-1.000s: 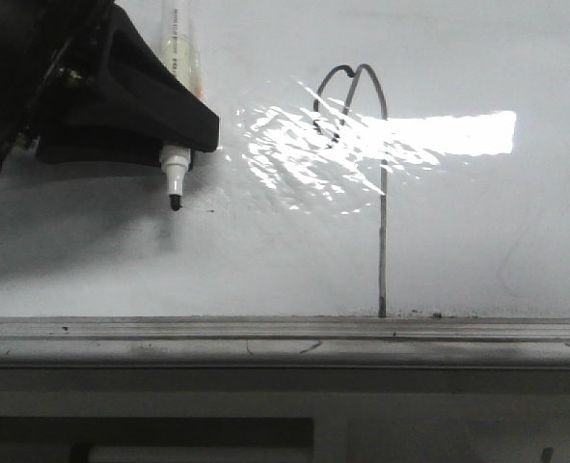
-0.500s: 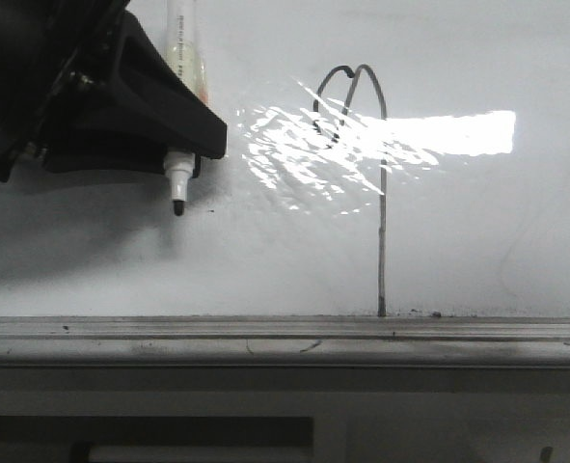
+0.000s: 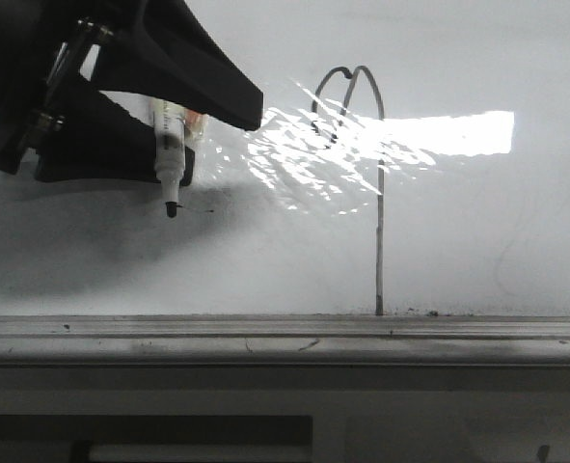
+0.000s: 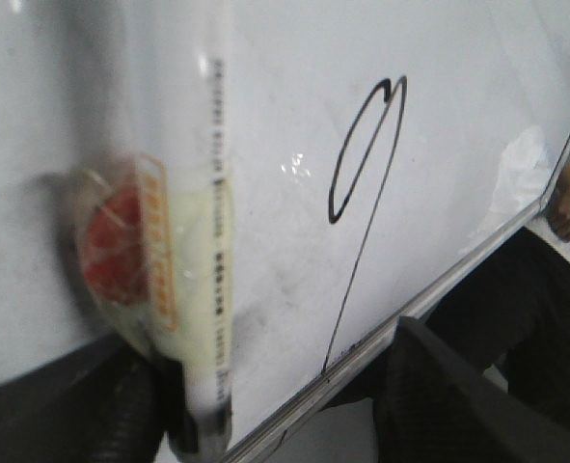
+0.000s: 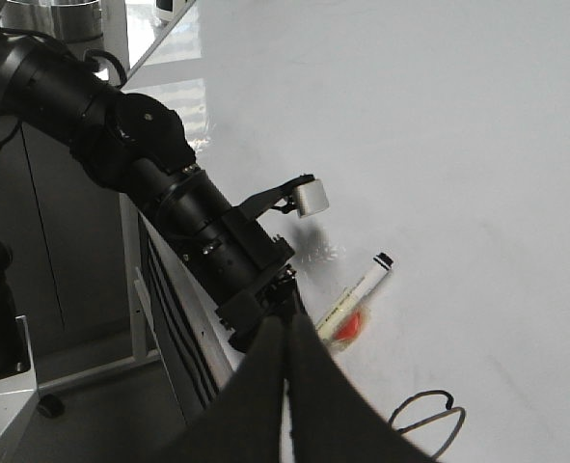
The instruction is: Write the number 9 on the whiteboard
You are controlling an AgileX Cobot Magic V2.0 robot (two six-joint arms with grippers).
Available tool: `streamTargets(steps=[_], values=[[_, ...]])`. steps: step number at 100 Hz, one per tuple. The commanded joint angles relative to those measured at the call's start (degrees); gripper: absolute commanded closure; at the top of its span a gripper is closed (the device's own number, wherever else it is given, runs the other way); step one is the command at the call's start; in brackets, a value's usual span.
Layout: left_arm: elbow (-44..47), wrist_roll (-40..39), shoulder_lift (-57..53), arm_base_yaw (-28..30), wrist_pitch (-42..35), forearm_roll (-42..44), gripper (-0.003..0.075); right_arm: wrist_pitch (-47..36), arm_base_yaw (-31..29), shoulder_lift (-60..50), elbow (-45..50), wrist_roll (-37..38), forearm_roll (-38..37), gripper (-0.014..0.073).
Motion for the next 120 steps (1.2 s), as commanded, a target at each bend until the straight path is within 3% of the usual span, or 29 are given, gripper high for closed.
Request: streamTargets(steps=[1, 44, 71, 99, 110, 120], values=[[-0.5, -0.1, 0.2, 0.8, -10.1, 5.5, 0.0176, -4.8, -0.4, -0.1, -1.8, 0.2, -0.6, 0.0652], [3.4, -0.1, -7.0, 0.9, -12.1, 9.5, 0.0165, -5.1, -0.4, -0.1, -1.8, 0.4, 0.0, 0.0652], [6.6, -0.1, -12.5, 4.0, -10.9, 9.5, 0.0174, -5.5, -0.4, -0.1, -1.8, 0.4, 0.1, 0.0652], [8.3, -0.1, -28.9, 4.0, -10.6, 10.1, 0.0396, 0.0, -0.4, -2.8, 2.0, 0.4, -0.1, 0.0631], [10.6, -0.1, -38.5, 4.0, -10.2, 13.8, 0.0489, -5.7, -0.4, -8.5, 10.7, 0.4, -1.7, 0.0634], [13.7, -0.1, -46.7, 4.0, -9.5, 16.9, 0.0631, -12.0, -0.4, -14.4, 19.7, 0.4, -7.2, 0.0634]])
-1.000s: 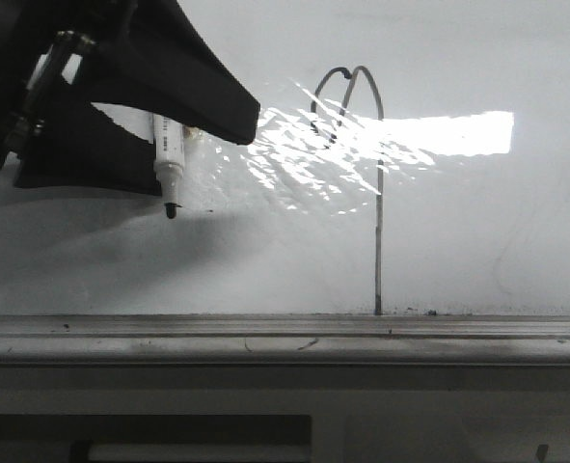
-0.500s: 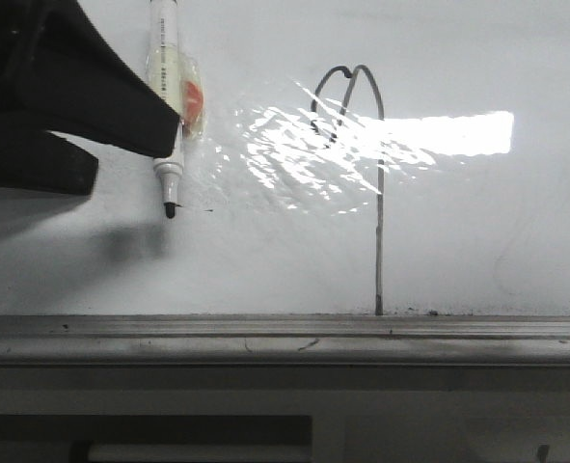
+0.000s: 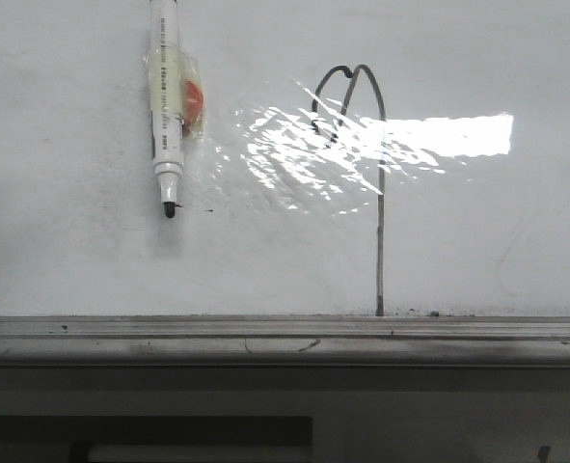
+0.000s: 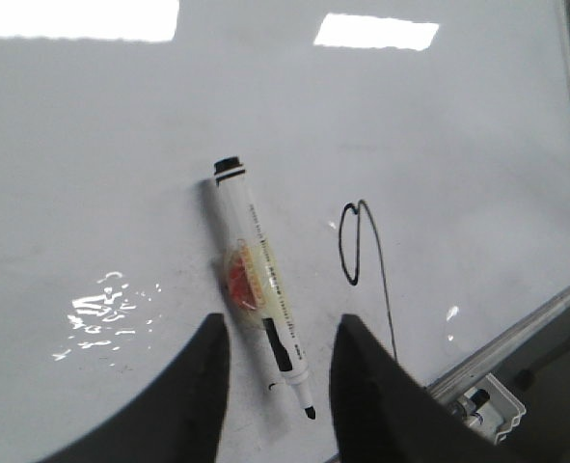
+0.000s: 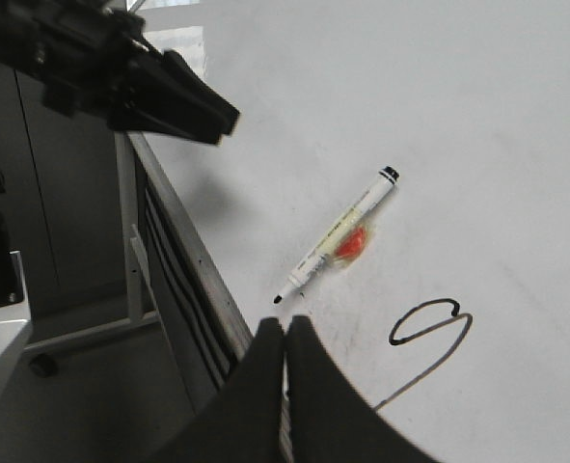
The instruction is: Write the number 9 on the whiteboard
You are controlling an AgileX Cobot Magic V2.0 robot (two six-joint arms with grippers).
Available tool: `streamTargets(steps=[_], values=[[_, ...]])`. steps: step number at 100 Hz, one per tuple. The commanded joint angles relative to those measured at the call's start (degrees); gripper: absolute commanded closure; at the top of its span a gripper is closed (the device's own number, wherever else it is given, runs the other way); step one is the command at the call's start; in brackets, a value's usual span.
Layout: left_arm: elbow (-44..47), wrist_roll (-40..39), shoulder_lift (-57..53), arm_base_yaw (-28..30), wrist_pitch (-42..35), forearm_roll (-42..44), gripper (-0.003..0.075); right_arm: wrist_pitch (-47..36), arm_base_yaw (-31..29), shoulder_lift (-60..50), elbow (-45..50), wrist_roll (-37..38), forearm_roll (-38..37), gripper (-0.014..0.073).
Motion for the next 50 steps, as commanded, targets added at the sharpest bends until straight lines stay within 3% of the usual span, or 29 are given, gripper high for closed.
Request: streamTargets(steps=[1, 7, 25, 50], values=[[0.8, -0.1, -6.7, 0.1, -0.8, 1.1, 0.0655, -9.9, -0.5, -4.1, 5.8, 0.1, -6.3, 0.0634], [2.8, -0.1, -11.5, 0.1, -1.5, 2.0, 0.0744, -11.3, -0.6, -7.5, 10.3, 0.1, -10.1, 0.0634], [7.8, -0.1, -21.3, 0.1, -2.6, 2.4, 0.0741, -11.4, -0.6, -15.6, 19.1, 0.1, -12.6, 0.0635], [9.7, -0.1, -24.7, 0.1, -1.2, 2.3, 0.0741, -9.3, -0.6, -17.9, 21.1, 0.1, -12.6, 0.0635]])
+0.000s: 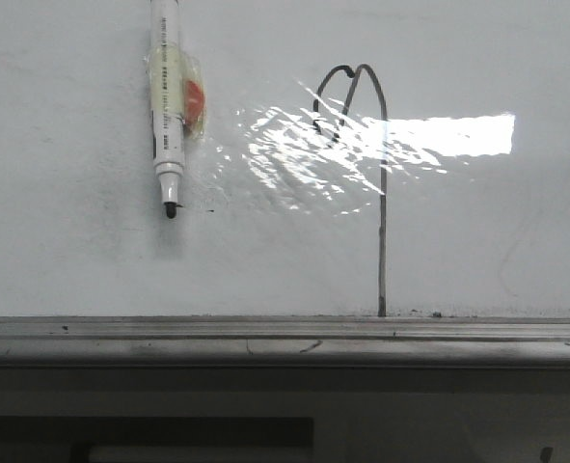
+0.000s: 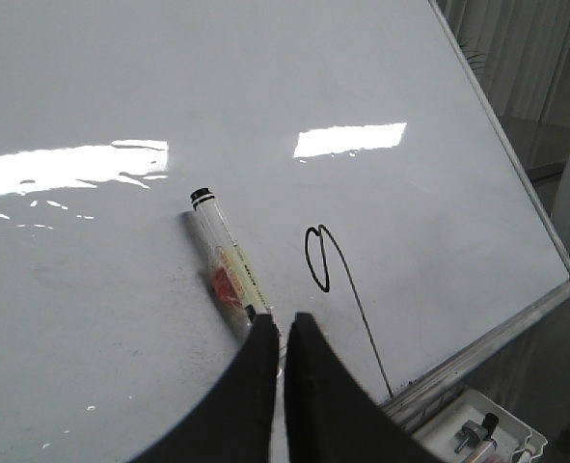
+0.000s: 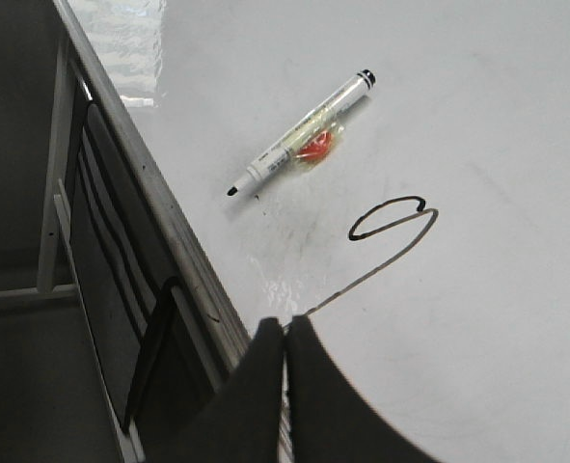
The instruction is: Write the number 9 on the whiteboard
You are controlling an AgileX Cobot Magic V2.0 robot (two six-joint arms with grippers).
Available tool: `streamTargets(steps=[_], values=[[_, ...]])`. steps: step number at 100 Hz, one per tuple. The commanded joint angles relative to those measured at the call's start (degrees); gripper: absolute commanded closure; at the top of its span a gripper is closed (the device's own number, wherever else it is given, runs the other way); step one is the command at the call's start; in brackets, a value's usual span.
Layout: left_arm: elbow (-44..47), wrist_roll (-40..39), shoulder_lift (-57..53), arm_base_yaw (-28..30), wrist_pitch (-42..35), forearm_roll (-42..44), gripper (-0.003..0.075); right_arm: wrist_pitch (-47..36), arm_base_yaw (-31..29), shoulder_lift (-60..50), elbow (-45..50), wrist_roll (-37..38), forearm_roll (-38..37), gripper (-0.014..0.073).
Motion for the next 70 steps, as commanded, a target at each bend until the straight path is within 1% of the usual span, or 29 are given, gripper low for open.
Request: streamTargets(steps=[1, 41, 48, 54, 61, 63, 65, 67, 68, 70], values=[[-1.3, -0.1, 0.6, 0.1, -2.1, -1.2, 0.0741, -3.1, -0.4, 0.5, -1.3, 0.1, -1.7, 0.0635], [-1.0, -0.1, 0.7, 0.1, -2.2, -1.2, 0.0741, -2.7, -0.4, 0.5, -1.3, 0.1, -1.7, 0.0635], [-0.8, -0.1, 0.7, 0.1, -2.6, 0.0, 0.0741, -2.7, -0.4, 0.5, -1.3, 0.1, -1.7, 0.0635], [-0.6, 0.5, 0.6, 0.6, -5.2, 5.6, 0.0741, -2.7, -0.4, 0.5, -1.3, 0.1, -1.7, 0.0635], [1.1, -1.9, -0.4, 2.7, -7.6, 13.9, 0.0741, -2.7, -0.4, 0.5, -1.3, 0.1, -1.7, 0.0635], [1.6, -4.2, -0.7, 3.7, -8.8, 15.5, 0.0741, -2.7, -0.4, 0.5, -1.3, 0.1, -1.7, 0.0635], [2.8, -7.5, -1.1, 4.8, -9.7, 19.9, 0.0741, -2.7, -0.4, 0.5, -1.3, 0.1, -1.7, 0.0635], [3.8, -12.9, -1.5, 6.1, -11.5, 22.5, 0.0741, -2.7, -0.4, 0.5, -1.3, 0.1, -1.7, 0.0635], [3.8, -12.9, -1.6, 6.5, -12.0, 23.9, 0.0741, -2.7, -0.4, 0.5, -1.3, 0.1, -1.7, 0.0635], [5.1, -17.5, -2.1, 7.9, -13.4, 30.0, 0.0741, -2.7, -0.4, 0.5, -1.3, 0.1, -1.7, 0.0635]])
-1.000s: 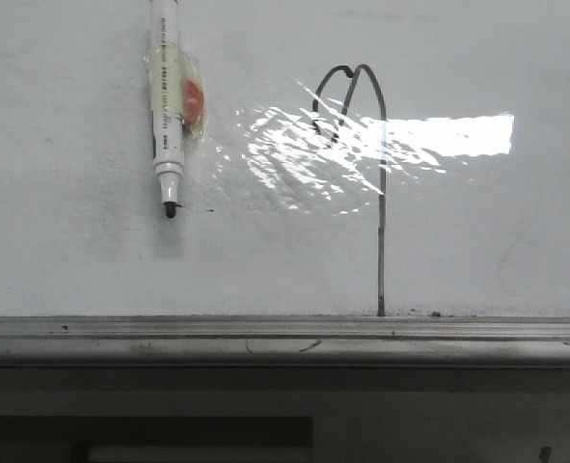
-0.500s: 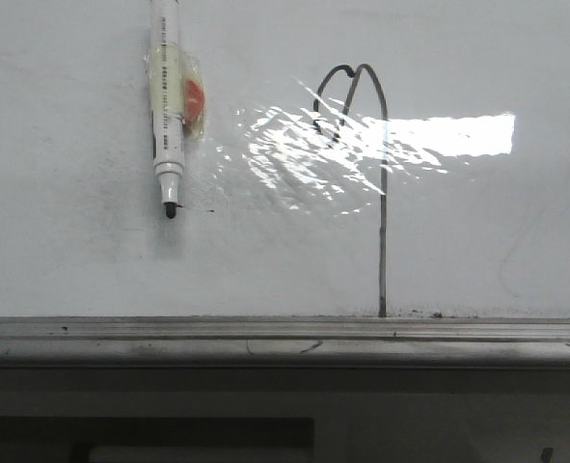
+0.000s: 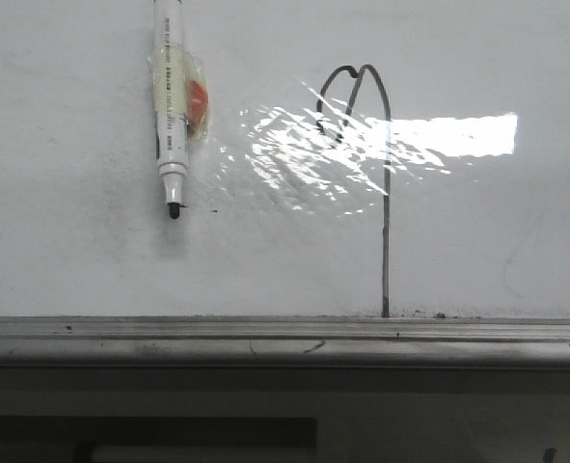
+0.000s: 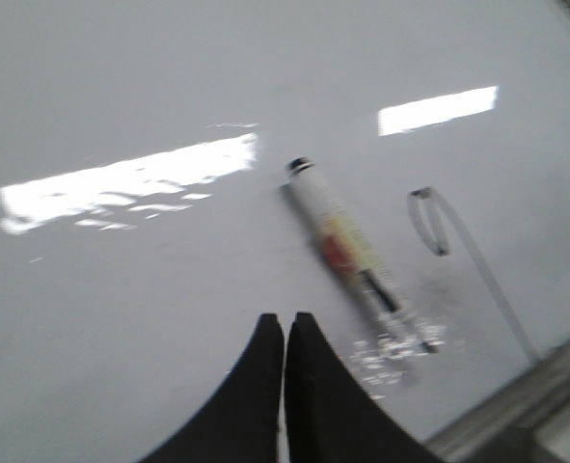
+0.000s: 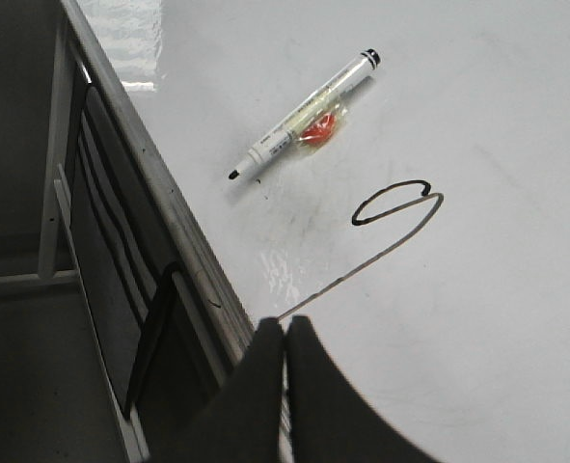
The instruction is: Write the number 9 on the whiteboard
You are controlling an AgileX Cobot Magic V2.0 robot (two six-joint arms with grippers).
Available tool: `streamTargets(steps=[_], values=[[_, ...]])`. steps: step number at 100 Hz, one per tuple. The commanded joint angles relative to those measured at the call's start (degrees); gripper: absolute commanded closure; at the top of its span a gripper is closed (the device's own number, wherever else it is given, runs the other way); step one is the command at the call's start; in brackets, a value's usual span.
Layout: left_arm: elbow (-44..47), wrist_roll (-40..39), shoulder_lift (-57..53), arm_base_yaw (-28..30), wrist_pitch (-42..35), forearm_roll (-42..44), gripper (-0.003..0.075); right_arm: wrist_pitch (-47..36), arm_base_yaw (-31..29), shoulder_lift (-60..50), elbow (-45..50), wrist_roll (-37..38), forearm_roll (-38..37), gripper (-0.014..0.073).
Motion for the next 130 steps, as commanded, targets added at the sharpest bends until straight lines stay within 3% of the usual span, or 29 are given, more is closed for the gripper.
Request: streamTargets(steps=[1, 11, 17, 37, 55, 130], values=[[2.0, -14.1, -0.9, 4.3, -8.5, 15.0, 0.0741, -3.7, -0.4, 0.5, -1.5, 0.1, -1.6, 0.0635], [7.0, -34.5, -3.1, 10.8, -12.8, 35.1, 0.0741, -3.7, -0.4, 0.5, -1.5, 0.1, -1.6, 0.0635], [9.0, -37.2, -3.9, 13.4, -13.5, 40.8, 0.0741, -3.7, -0.4, 0.5, -1.5, 0.1, -1.6, 0.0635], [14.7, -38.4, -5.7, 17.7, -13.0, 39.1, 0.0741, -3.7, -0.4, 0.5, -1.5, 0.1, -1.6, 0.0635], [14.6, -38.4, -8.3, 18.3, 0.6, 40.0, 0.0741, -3.7, -0.4, 0.5, -1.5, 0.1, -1.6, 0.0635], [14.7, -38.4, -8.3, 18.3, 0.6, 40.1, 0.0741, -3.6, -0.4, 0.5, -1.5, 0.1, -1.6, 0.0635]])
